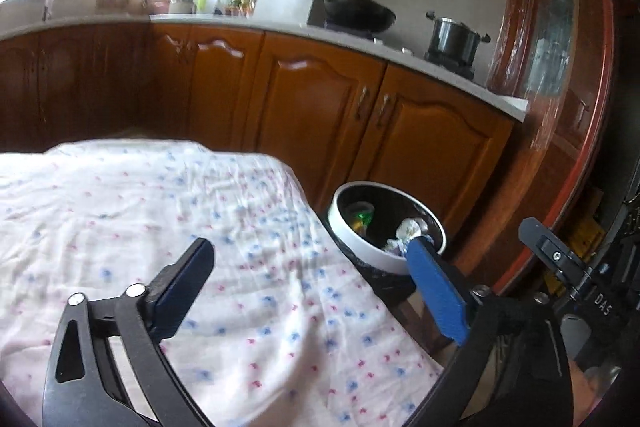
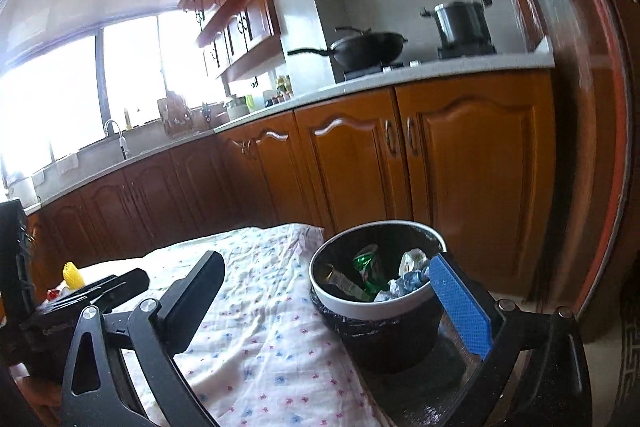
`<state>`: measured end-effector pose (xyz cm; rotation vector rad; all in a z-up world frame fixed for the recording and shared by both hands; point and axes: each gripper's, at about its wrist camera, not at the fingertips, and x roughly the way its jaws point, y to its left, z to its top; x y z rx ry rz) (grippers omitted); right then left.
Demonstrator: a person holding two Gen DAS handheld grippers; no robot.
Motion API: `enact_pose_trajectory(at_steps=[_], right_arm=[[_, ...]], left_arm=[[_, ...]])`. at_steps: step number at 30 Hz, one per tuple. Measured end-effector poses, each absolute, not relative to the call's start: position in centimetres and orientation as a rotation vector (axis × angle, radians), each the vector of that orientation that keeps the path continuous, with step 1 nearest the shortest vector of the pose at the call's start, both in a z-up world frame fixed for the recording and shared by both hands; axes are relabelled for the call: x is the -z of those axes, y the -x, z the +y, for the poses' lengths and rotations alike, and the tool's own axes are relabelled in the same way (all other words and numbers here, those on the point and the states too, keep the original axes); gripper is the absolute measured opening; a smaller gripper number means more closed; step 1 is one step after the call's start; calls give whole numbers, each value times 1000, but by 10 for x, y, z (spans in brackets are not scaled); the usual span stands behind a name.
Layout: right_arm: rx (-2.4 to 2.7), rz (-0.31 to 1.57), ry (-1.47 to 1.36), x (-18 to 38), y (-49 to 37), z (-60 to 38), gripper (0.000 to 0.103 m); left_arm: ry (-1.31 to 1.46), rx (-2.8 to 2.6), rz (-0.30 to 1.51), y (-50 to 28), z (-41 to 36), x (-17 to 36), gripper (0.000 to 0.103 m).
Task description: Collect trash
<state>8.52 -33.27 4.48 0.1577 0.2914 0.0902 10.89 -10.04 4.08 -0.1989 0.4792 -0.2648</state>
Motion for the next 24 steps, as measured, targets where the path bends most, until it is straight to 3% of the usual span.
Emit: enact_pose_trajectory(at_steps=[24], right_arm=[[-115,311,-114,-16,-69,-319,103]], left_arm=[[61,71,405,-63,-98,-27,103]])
